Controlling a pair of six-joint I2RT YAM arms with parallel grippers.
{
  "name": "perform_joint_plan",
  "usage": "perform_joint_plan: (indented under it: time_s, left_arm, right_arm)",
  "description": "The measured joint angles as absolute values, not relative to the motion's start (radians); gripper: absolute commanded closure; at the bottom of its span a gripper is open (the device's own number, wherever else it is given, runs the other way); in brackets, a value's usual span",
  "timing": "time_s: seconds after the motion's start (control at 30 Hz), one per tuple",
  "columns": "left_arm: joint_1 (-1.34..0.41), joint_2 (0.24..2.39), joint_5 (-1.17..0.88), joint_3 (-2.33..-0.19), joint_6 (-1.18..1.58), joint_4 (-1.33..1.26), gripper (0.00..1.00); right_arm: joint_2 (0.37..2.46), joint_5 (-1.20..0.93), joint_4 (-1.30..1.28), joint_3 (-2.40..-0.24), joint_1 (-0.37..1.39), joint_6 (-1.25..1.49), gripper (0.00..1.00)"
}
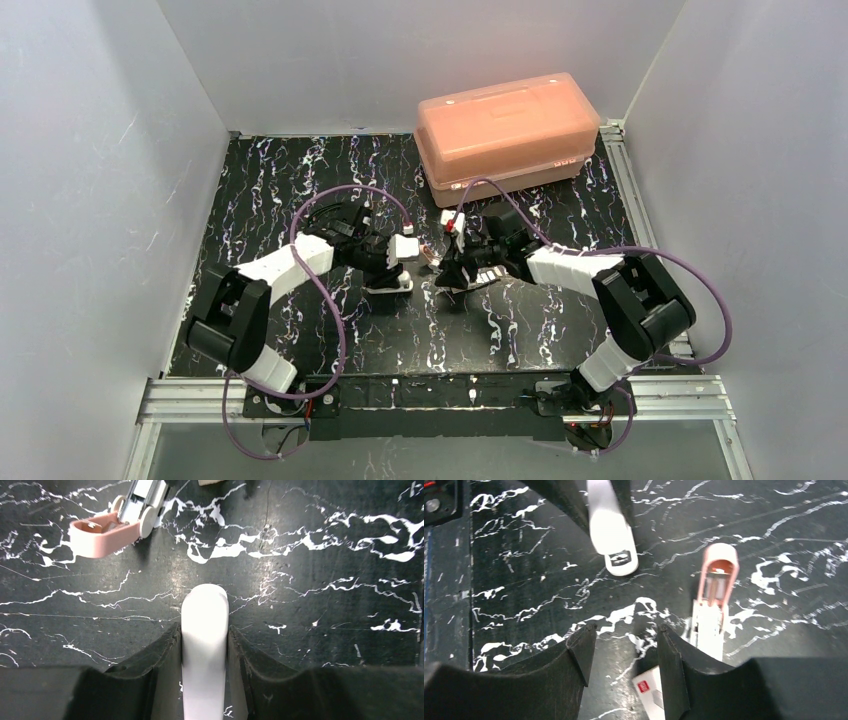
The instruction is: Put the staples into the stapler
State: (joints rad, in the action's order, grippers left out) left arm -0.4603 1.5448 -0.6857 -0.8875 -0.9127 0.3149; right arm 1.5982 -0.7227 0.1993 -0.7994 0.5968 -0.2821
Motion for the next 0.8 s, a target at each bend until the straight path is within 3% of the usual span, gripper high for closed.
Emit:
perform_joint_plan:
  time_s: [0.43, 0.8]
  left_arm:
    - [-0.460, 1.449, -0.786, -0.942, -0.738, 0.323, 1.00]
    - [-0.471, 1.443, -0.856, -1.003, -0.659, 0.357, 1.00]
  right_arm:
    - [1.566, -0.764, 0.314, -0.770, 0.678, -0.254, 0.20]
    - [1.559, -0.771, 0.318, -0.770, 0.690, -0.238, 0.18]
